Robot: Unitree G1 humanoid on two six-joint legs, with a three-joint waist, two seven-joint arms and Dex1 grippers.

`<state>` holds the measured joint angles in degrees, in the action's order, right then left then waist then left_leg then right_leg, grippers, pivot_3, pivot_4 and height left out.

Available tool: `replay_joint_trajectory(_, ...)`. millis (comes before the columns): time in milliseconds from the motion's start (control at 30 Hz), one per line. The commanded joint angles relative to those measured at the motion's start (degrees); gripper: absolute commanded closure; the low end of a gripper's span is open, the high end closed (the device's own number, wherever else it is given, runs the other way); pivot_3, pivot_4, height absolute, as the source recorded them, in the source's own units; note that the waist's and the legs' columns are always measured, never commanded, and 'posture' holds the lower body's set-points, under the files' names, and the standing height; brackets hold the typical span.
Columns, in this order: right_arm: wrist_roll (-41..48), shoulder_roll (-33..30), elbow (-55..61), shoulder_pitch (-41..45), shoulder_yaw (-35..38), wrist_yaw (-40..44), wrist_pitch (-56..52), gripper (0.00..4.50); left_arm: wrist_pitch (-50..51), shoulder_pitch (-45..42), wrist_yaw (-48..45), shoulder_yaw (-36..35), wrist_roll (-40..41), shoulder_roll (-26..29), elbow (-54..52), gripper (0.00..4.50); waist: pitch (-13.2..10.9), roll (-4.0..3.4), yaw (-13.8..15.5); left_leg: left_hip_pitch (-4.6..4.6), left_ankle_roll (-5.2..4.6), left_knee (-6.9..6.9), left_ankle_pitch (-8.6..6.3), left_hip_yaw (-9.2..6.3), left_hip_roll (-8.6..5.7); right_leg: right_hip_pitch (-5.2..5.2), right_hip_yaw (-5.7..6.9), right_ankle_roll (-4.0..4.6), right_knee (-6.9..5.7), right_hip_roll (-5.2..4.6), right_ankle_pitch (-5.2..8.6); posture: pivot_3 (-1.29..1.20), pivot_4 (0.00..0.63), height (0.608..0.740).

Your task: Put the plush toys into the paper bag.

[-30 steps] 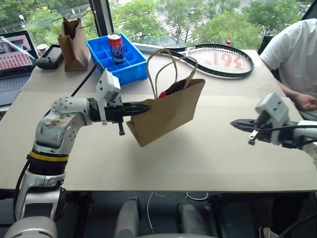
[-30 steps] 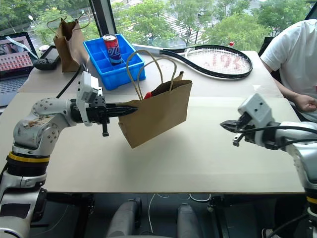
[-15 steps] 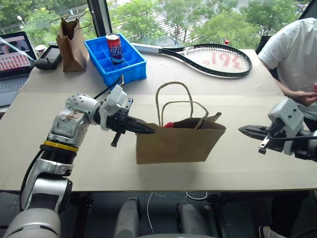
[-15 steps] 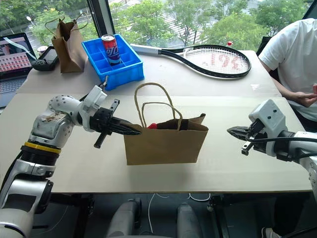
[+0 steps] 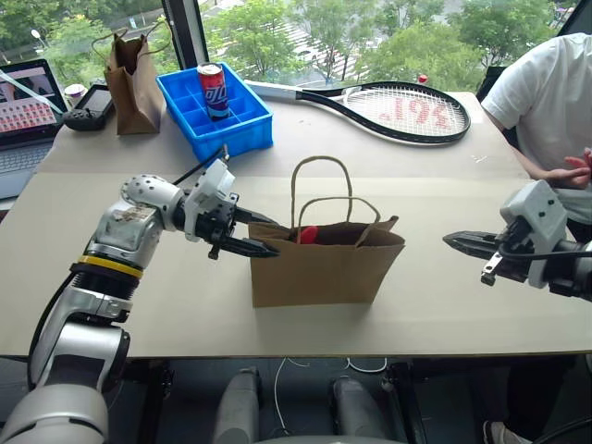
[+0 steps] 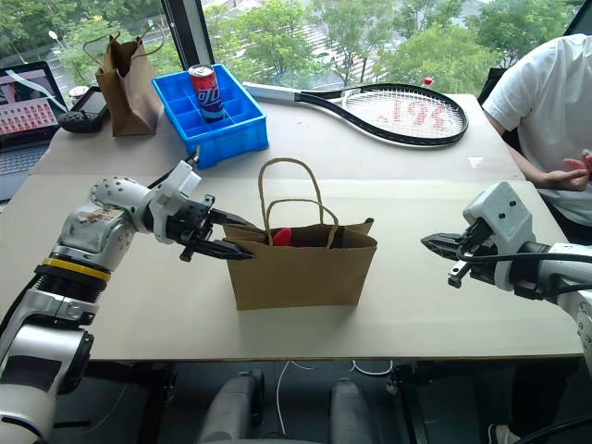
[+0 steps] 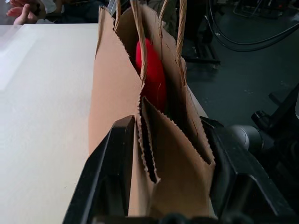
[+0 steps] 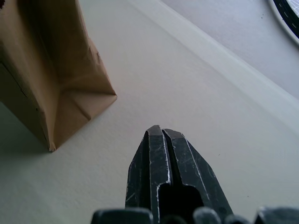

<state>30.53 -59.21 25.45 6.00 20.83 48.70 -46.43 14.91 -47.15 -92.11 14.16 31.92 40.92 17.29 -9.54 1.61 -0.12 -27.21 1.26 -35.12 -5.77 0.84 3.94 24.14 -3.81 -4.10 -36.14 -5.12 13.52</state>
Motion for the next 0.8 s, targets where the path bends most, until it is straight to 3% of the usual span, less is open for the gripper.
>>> replay_joint_trajectory(33, -0.32, -1.54, -1.03, 0.64, 0.22, 1.75, 1.54, 4.5, 4.23, -0.67, -0.21, -5.66, 3.33, 3.49, -4.96, 0.97, 0.0, 0.0, -0.15, 0.0, 0.0, 0.01, 0.0, 0.0, 0.0, 0.01, 0.0, 0.0, 0.0, 0.0, 0.0, 0.0, 0.15, 0.735)
replay_joint_trajectory(133, -0.77, -1.7, -2.19, -0.18, 0.28, 3.2, 2.83, 4.5, 4.77, 1.69, 2.75, -10.25, 2.91, 5.55, -8.06, 0.07, 0.0, 0.0, -0.38, 0.0, 0.0, 0.01, 0.0, 0.0, 0.0, 0.0, 0.0, 0.0, -0.04, 0.0, 0.0, 0.0, 0.15, 0.735)
replay_joint_trajectory(233, 0.12, -0.26, -2.95, -1.14, 1.53, 4.95, 4.93, 4.5, 15.25, 4.67, 8.21, -14.8, 6.21, 8.28, -10.89, 0.07, 0.0, -0.01, -0.6, 0.02, 0.0, 0.01, 0.0, 0.0, 0.0, -0.01, 0.0, -0.01, -0.05, 0.0, 0.0, 0.0, 0.15, 0.735)
replay_joint_trajectory(367, 4.48, 7.06, -2.69, -3.16, 7.44, 5.48, 9.99, 4.5, 18.25, 15.09, 13.4, -21.1, 6.78, 10.73, -16.52, 0.07, 0.01, 0.0, -0.95, 0.07, -0.01, 0.05, 0.0, -0.02, 0.05, -0.01, 0.0, -0.28, -0.09, 0.04, 0.12, 0.0, 0.15, 0.735)
replay_joint_trajectory(467, 5.27, 13.52, -2.51, -7.53, 11.28, 3.57, 13.39, 4.5, 16.5, 27.73, 26.73, -27.85, 3.33, 6.95, -23.44, 0.07, 0.05, -0.01, -0.73, 0.1, 0.0, 0.11, 0.0, -0.02, 0.04, -0.01, 0.0, -0.46, -0.1, 0.01, -0.05, 0.0, 0.15, 0.735)
replay_joint_trajectory(600, 3.56, 16.4, -0.79, -10.74, 10.06, 2.23, 16.35, 4.5, 13.44, 35.45, 39.33, -28.97, -1.57, 0.33, -29.73, 0.07, 0.04, 0.01, -0.03, 0.31, 0.02, 0.14, -0.02, 0.03, 0.02, -0.2, 0.01, -0.07, -0.05, -0.05, 0.1, 0.0, 0.15, 0.735)
replay_joint_trajectory(800, 2.61, 17.3, -1.58, -10.07, 7.41, 0.4, 18.14, 4.5, 10.55, 40.66, 44.25, -28.52, -4.33, -2.93, -32.87, 0.07, 0.04, 0.01, -0.01, 0.43, 0.51, 0.12, -0.29, 0.15, 0.03, -0.19, 0.01, -0.01, -0.02, -0.1, 0.01, 0.0, 0.15, 0.735)
